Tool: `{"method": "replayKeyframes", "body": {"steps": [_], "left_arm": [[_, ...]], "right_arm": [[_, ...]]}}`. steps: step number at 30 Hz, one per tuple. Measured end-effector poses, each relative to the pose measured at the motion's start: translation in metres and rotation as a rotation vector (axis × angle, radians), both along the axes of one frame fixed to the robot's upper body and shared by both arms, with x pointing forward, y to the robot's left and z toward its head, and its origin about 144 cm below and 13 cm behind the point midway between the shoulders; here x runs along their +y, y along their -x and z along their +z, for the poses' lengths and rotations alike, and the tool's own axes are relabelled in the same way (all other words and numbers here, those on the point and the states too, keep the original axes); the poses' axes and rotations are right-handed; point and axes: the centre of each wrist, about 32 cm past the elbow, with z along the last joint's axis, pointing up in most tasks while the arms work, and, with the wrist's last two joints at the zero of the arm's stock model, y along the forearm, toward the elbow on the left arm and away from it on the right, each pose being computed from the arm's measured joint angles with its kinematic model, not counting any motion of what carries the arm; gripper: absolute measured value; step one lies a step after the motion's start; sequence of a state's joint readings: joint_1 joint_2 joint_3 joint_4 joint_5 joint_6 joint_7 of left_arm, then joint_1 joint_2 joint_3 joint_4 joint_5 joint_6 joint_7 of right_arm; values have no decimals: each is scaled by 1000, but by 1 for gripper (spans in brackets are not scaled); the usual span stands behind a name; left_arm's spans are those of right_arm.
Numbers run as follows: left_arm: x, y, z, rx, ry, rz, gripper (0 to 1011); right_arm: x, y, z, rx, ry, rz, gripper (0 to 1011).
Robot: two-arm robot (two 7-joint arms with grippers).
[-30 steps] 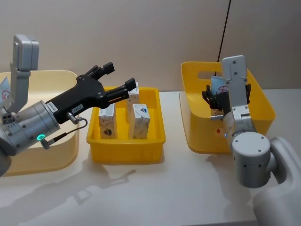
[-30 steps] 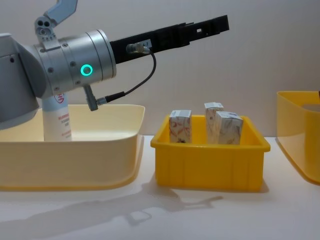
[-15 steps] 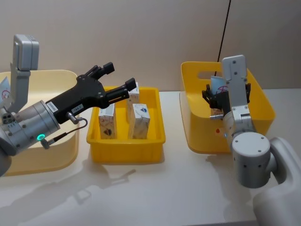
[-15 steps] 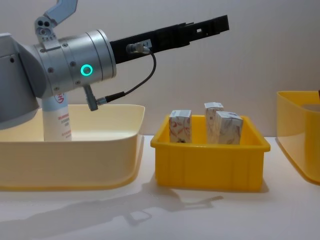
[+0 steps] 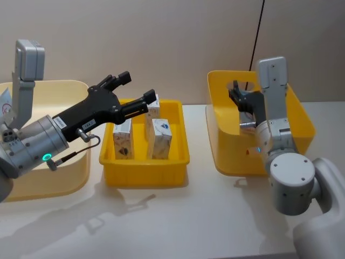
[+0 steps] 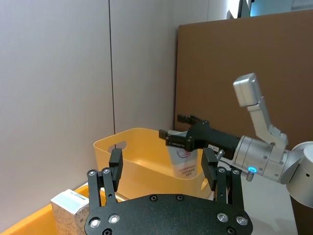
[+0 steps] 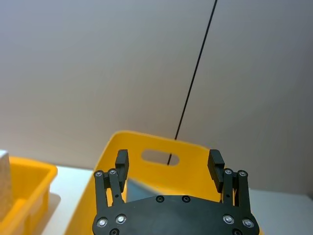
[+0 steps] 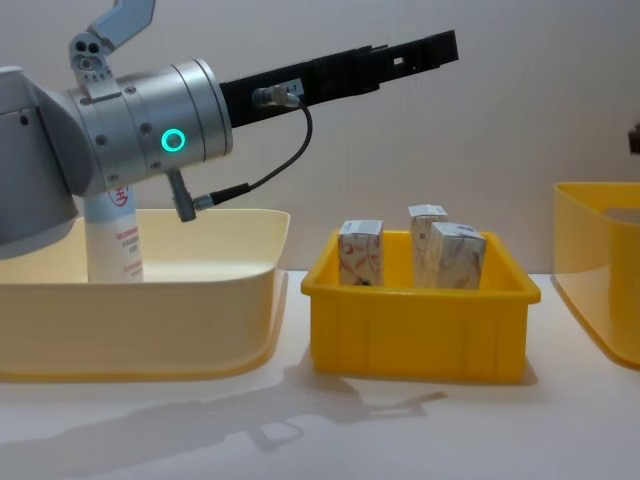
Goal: Bimanual collaborative sorting of washing and personal care products
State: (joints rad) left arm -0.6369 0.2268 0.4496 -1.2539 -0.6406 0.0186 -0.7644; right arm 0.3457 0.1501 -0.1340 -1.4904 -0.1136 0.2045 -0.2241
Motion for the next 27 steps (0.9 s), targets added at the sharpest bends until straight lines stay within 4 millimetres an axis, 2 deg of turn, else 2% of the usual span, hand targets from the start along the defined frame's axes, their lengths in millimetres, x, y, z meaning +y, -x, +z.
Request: {"method": "replayKeyframes", "body": {"steps": [13,27], "left_arm": [[0,0,0,0,0,0,1000],[0,0,-1,1,-1,3,1000]], "right_arm": [[1,8,10,-143,11,75,1001],[3,13,15,-190,16,128,1001]]}}
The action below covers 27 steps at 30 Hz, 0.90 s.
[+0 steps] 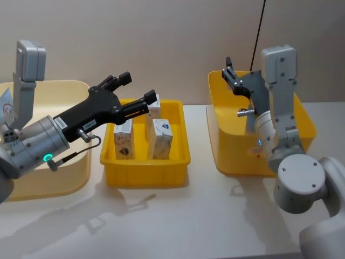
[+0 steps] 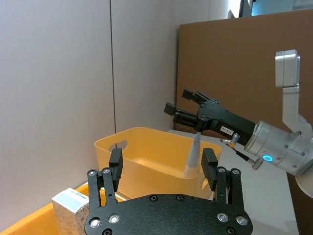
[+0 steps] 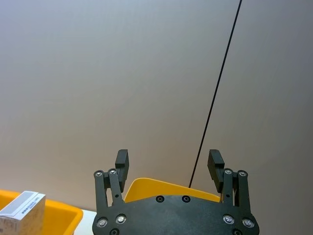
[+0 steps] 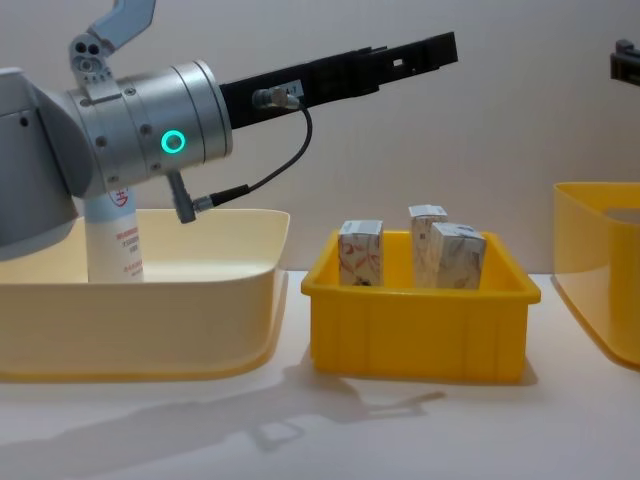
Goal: Bimanual collaborative sorting of washing and personal care products
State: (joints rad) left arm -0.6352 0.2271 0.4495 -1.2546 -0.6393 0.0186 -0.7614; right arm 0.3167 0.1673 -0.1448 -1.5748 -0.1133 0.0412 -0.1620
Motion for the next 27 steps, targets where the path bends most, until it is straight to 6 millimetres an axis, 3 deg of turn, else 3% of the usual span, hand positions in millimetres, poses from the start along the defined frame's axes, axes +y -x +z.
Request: {"method": "replayKeyframes", "body": {"steps": [9,27], "left_arm": [[2,9,-8,8,-33,66,1000],[7,41,-31,14,-143,289,1001]], "right_arm": [[-2,11,-10,36,-20,51,1001],[-6,57,-46,177,-112,260,1001]]}}
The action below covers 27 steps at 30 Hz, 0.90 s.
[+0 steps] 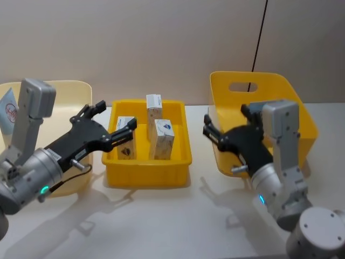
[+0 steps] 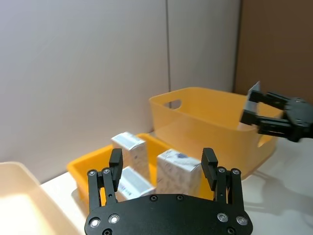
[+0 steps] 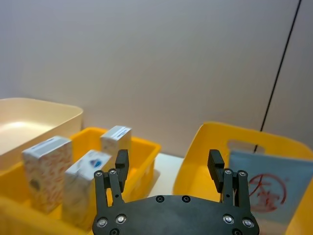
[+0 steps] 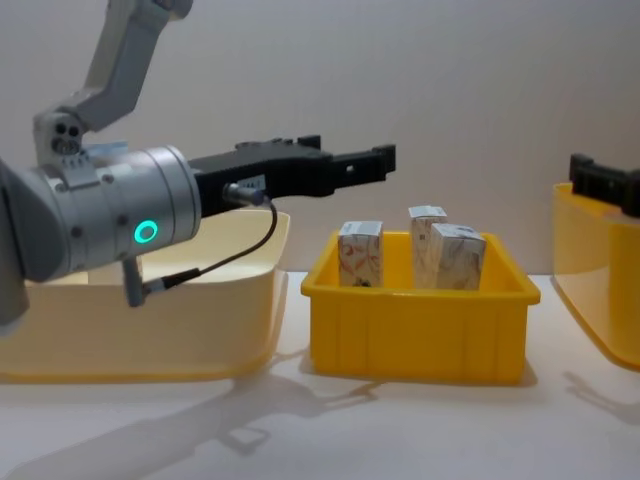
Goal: Bimanual collaborative sorting of washing and personal care products
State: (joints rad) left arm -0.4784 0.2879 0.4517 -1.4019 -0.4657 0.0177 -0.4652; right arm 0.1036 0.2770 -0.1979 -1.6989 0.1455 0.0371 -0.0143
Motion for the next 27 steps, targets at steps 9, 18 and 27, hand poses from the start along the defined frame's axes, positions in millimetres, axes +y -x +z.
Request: {"method": "replayKeyframes", "body": {"steps": [9,18,27], "left_arm": [[2,20,-12,-11,-59,124,1001],[4,36,-21,-29,-106,225,1000],[5,55,-29,-55,-152,332,1000]], "right_arm": [[-1,24,-15,71,-53,102,1001],[-1,34,-21,101,-79,144,1001],[-1,34,-21,101,-79,145,1001]]}}
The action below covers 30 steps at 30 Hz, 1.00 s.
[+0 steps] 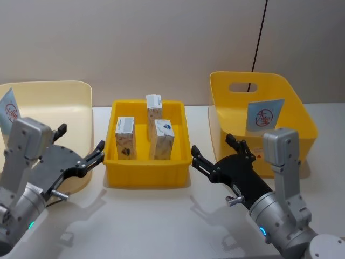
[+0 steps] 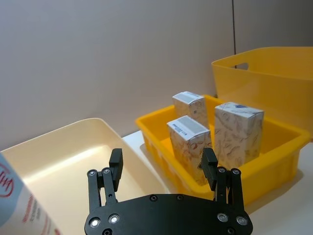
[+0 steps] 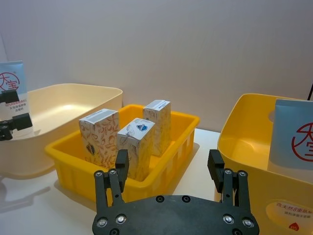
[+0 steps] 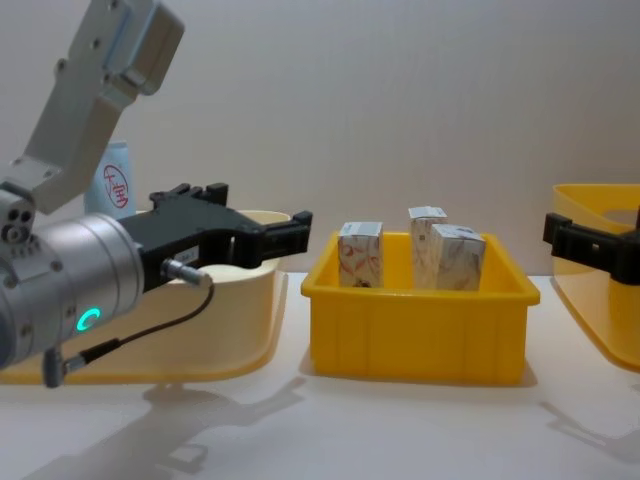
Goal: Bimanual collaborative sorting of washing and personal care products
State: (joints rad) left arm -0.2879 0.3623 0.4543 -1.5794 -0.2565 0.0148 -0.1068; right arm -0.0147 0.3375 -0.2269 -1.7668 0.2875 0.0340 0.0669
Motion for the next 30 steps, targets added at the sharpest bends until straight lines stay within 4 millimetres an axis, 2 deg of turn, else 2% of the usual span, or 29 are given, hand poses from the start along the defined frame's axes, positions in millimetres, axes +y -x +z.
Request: {"method": "replayKeyframes", "body": {"steps": [7,18,30], "left_arm": [[1,12,-5,-22,-29,67,1000],[1,15,-6,-28,-37,84,1000],[1,15,-6,-28,-37,84,1000]], "right_arm": [[0,0,0,0,0,2,1001],[-1,-4,2,2,8,48,1001],[4,-28,12,69,47,97,1001]]}}
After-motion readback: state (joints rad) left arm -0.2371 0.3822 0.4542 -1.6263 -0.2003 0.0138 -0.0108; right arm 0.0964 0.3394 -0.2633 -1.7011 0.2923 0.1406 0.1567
